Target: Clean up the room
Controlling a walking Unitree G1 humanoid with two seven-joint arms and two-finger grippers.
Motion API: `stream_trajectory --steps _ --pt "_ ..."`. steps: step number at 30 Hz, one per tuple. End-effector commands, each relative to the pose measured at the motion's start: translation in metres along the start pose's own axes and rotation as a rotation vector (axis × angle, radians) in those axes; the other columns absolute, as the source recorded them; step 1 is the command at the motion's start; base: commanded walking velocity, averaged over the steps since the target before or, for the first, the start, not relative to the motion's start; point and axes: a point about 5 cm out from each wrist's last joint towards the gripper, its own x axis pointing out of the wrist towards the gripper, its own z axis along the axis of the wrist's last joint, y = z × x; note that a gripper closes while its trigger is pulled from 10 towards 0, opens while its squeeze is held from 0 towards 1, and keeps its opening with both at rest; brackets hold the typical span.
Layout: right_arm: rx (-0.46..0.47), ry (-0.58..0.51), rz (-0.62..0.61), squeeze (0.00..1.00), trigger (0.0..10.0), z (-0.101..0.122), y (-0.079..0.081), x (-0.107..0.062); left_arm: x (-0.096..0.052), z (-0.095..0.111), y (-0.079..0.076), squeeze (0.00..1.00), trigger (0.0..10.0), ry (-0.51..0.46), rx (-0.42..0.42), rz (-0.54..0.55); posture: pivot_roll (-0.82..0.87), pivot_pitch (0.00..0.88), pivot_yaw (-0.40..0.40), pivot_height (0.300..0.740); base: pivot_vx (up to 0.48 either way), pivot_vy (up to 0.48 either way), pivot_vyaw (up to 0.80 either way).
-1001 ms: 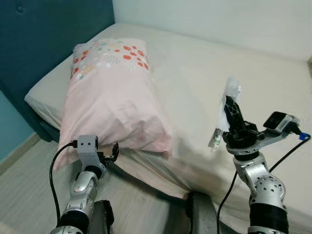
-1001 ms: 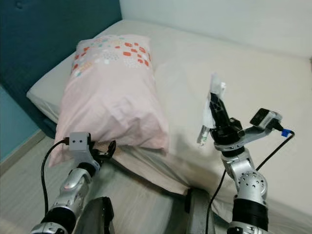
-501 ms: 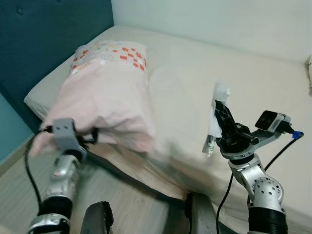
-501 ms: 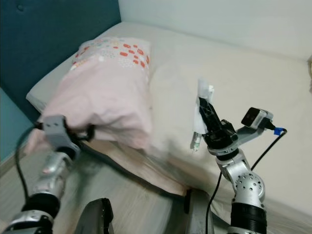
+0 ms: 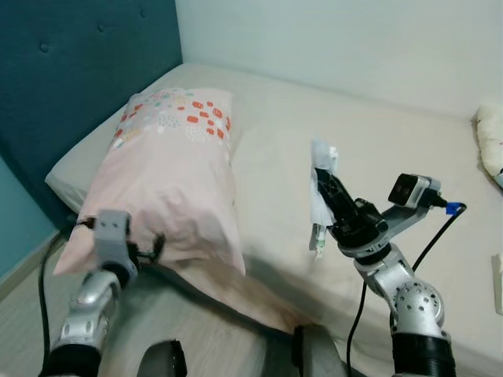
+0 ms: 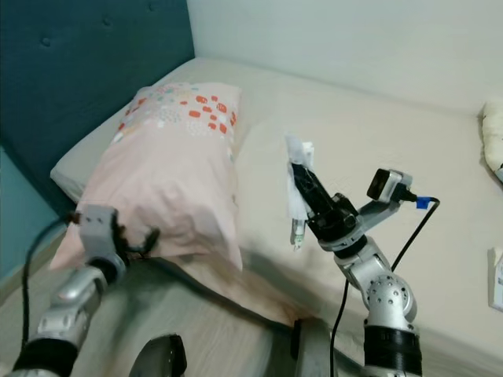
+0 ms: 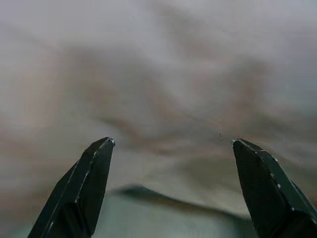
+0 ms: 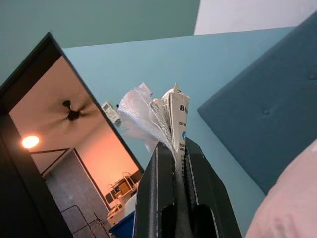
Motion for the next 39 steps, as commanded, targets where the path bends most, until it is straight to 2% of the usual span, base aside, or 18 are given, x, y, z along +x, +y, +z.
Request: stream_trajectory --steps 1,2,3,6,10,15,19,21,22,26,28,30,32,33,35,36,38,39 --pt "-0.025 0.025 -0.01 0.0 0.0 -0.001 0.0 0.001 -0.004 0.013 -0.014 0.0 10.0 -0.041 -0.052 -0.181 0.02 0.103 -0.034 0.61 0.0 0.0 0.0" --pt "-0.03 0.029 -0.013 0.0 0.0 -0.001 0.0 0.002 -0.007 0.019 -0.017 0.0 10.0 -0.058 -0.073 -0.241 0.02 0.103 -0.034 0.615 0.0 0.0 0.0" --pt "-0.03 0.029 -0.013 0.0 0.0 -0.001 0.0 0.002 -0.007 0.019 -0.017 0.0 10.0 -0.058 -0.073 -0.241 0.02 0.103 -0.034 0.615 0.0 0.0 0.0" --pt "-0.04 0.042 -0.026 0.0 0.0 -0.003 -0.002 0.003 -0.014 0.035 -0.021 0.0 10.0 -0.112 -0.117 -0.355 0.02 0.099 -0.032 0.629 0.0 0.0 0.0" --pt "-0.046 0.056 -0.039 0.0 0.0 -0.005 -0.004 0.003 -0.016 0.044 -0.022 0.0 10.0 -0.136 -0.115 -0.383 0.02 0.099 -0.032 0.638 0.0 0.0 0.0" --pt "-0.048 0.065 -0.052 0.0 0.0 -0.007 -0.005 0.002 -0.018 0.053 -0.026 0.0 10.0 -0.16 -0.124 -0.424 0.02 0.099 -0.031 0.647 -0.48 0.0 0.0" --pt "-0.051 0.105 -0.076 0.0 0.0 -0.015 -0.008 0.0 -0.02 0.055 -0.034 0.0 10.0 -0.195 -0.194 -0.453 0.02 0.098 -0.031 0.661 0.0 0.0 0.0" --pt "-0.051 0.105 -0.076 0.0 0.0 -0.015 -0.008 0.0 -0.02 0.055 -0.034 0.0 10.0 -0.195 -0.194 -0.453 0.02 0.098 -0.031 0.661 0.0 0.0 0.0" --pt "-0.054 0.129 -0.084 0.0 0.0 -0.019 -0.009 -0.001 -0.019 0.051 -0.037 0.0 10.0 -0.169 -0.185 -0.45 0.02 0.097 -0.034 0.666 -0.48 0.0 0.0" --pt "-0.061 0.2 -0.11 0.0 0.0 -0.027 -0.012 -0.005 -0.014 0.043 -0.037 0.0 10.0 -0.154 -0.26 -0.398 0.01 0.089 -0.04 0.679 -0.12 0.0 0.0" --pt "-0.071 0.226 -0.131 0.0 0.0 -0.03 -0.016 -0.007 -0.012 0.04 -0.036 0.0 10.0 -0.132 -0.25 -0.377 0.02 0.087 -0.043 0.684 0.0 0.0 0.0" --pt "-0.1 0.313 -0.219 0.0 0.0 -0.041 -0.027 -0.014 -0.01 0.032 -0.037 0.0 10.0 -0.106 -0.231 -0.349 0.02 0.083 -0.044 0.693 -0.24 0.0 0.0" --pt "-0.145 0.439 -0.326 0.0 0.0 -0.057 -0.04 -0.025 -0.003 0.024 -0.031 0.0 10.0 -0.103 -0.275 -0.235 0.02 0.082 -0.042 0.703 0.0 0.0 0.0" --pt "-0.145 0.439 -0.326 0.0 0.0 -0.057 -0.04 -0.025 -0.003 0.024 -0.031 0.0 10.0 -0.103 -0.275 -0.235 0.02 0.082 -0.042 0.703 0.0 0.0 0.0" --pt "-0.218 0.586 -0.4 0.0 0.0 -0.076 -0.049 -0.035 -0.001 0.009 -0.028 0.0 10.0 -0.072 -0.272 -0.158 0.02 0.077 -0.042 0.703 0.0 0.0 0.0" --pt "-0.214 0.641 -0.434 0.0 10.0 -0.089 -0.052 -0.043 -0.002 -0.008 -0.023 0.0 10.0 -0.033 -0.318 -0.091 0.02 0.077 -0.046 0.703 0.0 0.0 0.0" --pt "-0.204 0.751 -0.472 0.0 10.0 -0.109 -0.055 -0.058 -0.006 -0.037 -0.017 0.0 10.0 0.037 -0.396 0.031 0.02 0.076 -0.047 0.703 0.0 0.0 0.0" --pt "-0.237 0.83 -0.495 0.0 10.0 -0.118 -0.057 -0.067 -0.01 -0.053 -0.014 0.0 10.0 0.085 -0.445 0.108 0.03 0.074 -0.051 0.703 0.0 0.0 0.68"
